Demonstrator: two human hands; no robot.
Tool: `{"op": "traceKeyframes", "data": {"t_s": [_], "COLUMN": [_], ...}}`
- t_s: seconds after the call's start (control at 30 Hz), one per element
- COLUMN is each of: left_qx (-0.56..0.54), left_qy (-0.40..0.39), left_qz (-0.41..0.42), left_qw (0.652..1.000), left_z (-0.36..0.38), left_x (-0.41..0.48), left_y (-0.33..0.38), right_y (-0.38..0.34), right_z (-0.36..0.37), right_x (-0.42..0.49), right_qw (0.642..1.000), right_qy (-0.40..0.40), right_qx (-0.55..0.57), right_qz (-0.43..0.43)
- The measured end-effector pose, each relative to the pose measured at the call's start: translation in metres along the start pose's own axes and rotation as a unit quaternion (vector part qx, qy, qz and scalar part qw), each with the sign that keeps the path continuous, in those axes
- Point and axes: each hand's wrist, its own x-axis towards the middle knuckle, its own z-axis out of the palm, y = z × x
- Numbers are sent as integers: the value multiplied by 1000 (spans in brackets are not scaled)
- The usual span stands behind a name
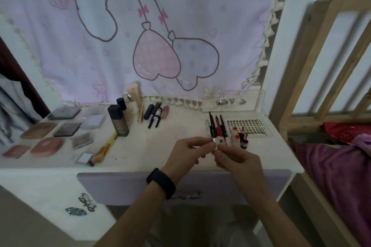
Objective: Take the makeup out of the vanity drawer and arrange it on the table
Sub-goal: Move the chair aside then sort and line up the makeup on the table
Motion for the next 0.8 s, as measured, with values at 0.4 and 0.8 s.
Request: {"op": "traceKeyframes", "data": {"t_s": [0.4,0.8], "left_qx": [102,252], "left_qy": [114,120], "left_qz": [-117,-158], "left_qw": [981,947], "left_z": [-30,0], "left_x": [62,127], "left_y": [-6,-18], "right_y": [28,80], "right_z": [-66,-101], "right_x": [8,37], "right_qw": [902,794], "right_qy": [190,194], "right_qx": [-385,-575], "right_qz": [-51,-41]}}
